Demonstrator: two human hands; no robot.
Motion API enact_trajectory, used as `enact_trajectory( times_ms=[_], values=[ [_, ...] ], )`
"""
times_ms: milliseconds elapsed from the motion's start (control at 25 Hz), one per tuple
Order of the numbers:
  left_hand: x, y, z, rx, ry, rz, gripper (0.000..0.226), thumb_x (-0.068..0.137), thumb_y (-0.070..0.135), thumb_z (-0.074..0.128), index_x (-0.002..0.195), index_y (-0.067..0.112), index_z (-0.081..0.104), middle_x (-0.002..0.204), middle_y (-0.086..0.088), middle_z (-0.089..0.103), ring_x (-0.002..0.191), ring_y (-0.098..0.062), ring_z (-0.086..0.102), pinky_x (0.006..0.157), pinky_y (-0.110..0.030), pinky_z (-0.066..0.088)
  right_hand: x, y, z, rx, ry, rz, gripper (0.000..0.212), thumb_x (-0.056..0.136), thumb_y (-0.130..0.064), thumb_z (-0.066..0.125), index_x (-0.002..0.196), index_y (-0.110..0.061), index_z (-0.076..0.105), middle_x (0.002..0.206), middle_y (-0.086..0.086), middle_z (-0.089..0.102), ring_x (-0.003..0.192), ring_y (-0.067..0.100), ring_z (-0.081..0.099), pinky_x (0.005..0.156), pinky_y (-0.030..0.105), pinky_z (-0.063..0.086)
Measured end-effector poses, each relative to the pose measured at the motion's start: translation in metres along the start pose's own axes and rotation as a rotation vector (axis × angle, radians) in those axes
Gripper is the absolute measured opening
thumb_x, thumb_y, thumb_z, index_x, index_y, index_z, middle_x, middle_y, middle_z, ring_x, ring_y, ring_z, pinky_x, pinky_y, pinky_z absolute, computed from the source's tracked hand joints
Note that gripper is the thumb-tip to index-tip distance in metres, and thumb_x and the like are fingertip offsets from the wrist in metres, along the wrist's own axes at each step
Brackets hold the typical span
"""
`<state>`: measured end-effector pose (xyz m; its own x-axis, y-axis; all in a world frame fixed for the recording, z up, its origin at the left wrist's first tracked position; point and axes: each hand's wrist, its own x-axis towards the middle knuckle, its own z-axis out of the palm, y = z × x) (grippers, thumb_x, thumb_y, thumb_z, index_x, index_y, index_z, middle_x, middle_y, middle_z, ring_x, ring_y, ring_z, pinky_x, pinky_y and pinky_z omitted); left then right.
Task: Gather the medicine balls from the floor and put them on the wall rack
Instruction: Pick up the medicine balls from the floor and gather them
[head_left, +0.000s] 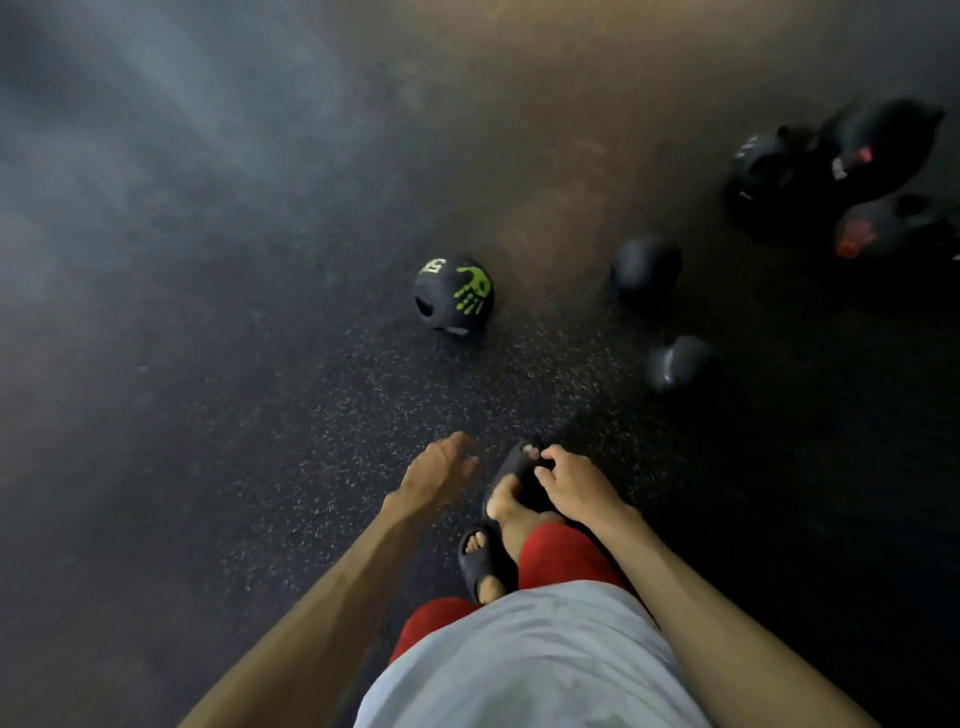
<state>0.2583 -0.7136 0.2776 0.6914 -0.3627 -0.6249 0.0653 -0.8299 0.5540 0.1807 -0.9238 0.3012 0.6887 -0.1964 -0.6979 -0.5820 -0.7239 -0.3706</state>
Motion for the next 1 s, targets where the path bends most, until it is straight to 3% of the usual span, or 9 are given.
enact_trajectory(
  times_ms=[320,560,880,1000],
  values=[
    [0.107,0.007,-0.102,0.163,-0.036,-0.067,0.028,0.099,0.030,0.053,0.120,0.013,0.058,0.116,-0.010,0.067,0.097,-0.028,0.067,0.081,-0.040,0.056,0.132,-0.076,-0.054,-0.003,-0.036,-0.037,0.043,0.101,-0.035,0.048,0.138,-0.015,0.051,0.137,0.014,0.058,0.126,0.032,0.055,0.103,0.040,0.044],
    [0.205,0.047,-0.190,0.302,-0.094,-0.043,0.031,0.099,0.027,0.054,0.121,0.006,0.057,0.115,-0.015,0.069,0.101,-0.034,0.067,0.085,-0.044,0.055,0.215,-0.118,-0.112,0.077,-0.086,-0.002,0.039,0.100,-0.036,0.049,0.132,-0.014,0.054,0.129,0.015,0.063,0.119,0.033,0.059,0.096,0.040,0.048],
    [0.323,0.079,-0.261,0.584,-0.279,0.088,0.029,0.098,0.021,0.056,0.120,0.004,0.060,0.111,-0.017,0.068,0.103,-0.032,0.065,0.090,-0.039,0.047,0.294,-0.142,-0.149,0.289,-0.009,0.220,0.038,0.101,-0.036,0.048,0.130,-0.013,0.057,0.126,0.016,0.064,0.116,0.036,0.061,0.094,0.042,0.050],
    [0.380,0.081,-0.282,0.722,-0.377,0.148,0.030,0.098,0.030,0.054,0.121,0.012,0.060,0.111,-0.010,0.062,0.097,-0.029,0.064,0.088,-0.041,0.051,0.321,-0.159,-0.149,0.385,0.027,0.308,0.036,0.100,-0.037,0.048,0.126,-0.015,0.058,0.124,0.016,0.065,0.113,0.036,0.062,0.092,0.044,0.052]
  ],
)
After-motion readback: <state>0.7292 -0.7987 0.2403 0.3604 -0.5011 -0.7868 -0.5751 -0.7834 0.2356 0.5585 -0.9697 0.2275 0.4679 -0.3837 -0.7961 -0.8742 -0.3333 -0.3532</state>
